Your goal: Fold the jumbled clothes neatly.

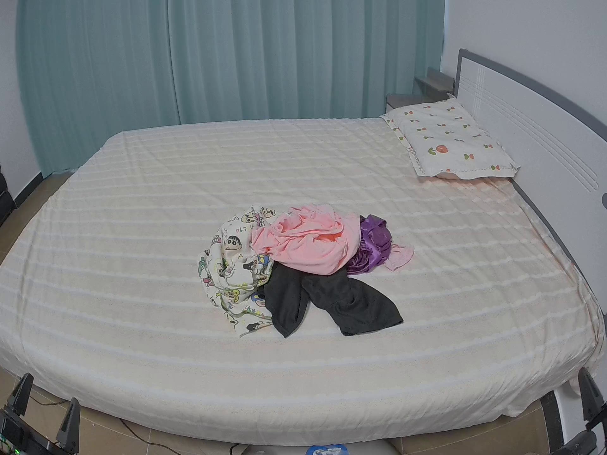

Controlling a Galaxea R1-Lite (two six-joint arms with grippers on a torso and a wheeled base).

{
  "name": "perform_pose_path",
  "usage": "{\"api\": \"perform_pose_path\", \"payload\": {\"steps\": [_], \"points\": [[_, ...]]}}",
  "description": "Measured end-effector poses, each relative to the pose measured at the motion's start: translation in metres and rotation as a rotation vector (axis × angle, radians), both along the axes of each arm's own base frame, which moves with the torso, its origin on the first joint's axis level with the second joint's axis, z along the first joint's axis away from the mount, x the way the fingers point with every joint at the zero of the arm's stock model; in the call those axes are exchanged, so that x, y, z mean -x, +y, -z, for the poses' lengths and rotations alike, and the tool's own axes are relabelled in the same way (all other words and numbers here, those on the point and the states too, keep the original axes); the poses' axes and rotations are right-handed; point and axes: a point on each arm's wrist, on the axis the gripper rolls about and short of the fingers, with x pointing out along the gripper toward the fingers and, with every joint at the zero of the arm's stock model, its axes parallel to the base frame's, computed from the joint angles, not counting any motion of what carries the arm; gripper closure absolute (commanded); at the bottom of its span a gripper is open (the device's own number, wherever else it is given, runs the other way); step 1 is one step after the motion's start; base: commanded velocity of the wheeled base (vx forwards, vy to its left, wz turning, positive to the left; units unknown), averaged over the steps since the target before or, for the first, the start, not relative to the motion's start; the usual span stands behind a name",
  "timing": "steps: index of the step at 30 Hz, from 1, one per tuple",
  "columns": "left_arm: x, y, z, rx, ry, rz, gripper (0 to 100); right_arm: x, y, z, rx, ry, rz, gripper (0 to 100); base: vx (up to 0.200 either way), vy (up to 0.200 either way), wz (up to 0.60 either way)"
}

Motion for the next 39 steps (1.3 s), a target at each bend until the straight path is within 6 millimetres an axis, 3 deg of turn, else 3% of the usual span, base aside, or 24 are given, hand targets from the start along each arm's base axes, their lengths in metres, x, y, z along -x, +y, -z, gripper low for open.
{"api": "perform_pose_path", "payload": {"steps": [9, 14, 20, 29, 39], "points": [[0.0, 0.0, 0.0, 0.0, 0.0, 0.0, 0, -0.045, 0.003, -0.045, -0.057, 0.174, -0.081, 0, 0.0, 0.0, 0.0], [0.0, 0.0, 0.0, 0.0, 0.0, 0.0, 0, -0.094, 0.007, -0.058, -0.096, 0.3, -0.12, 0, 0.0, 0.0, 0.0], [0.0, 0.0, 0.0, -0.001, 0.0, 0.001, 0, -0.156, 0.019, -0.059, -0.196, 0.432, -0.143, 0, 0.0, 0.0, 0.0], [0.0, 0.0, 0.0, 0.0, 0.0, 0.001, 0, -0.254, 0.05, -0.032, -0.372, 0.618, -0.112, 0, 0.0, 0.0, 0.0], [0.0, 0.0, 0.0, 0.001, 0.0, 0.0, 0, -0.365, 0.1, 0.037, -0.528, 0.738, 0.017, 0, 0.0, 0.0, 0.0]]}}
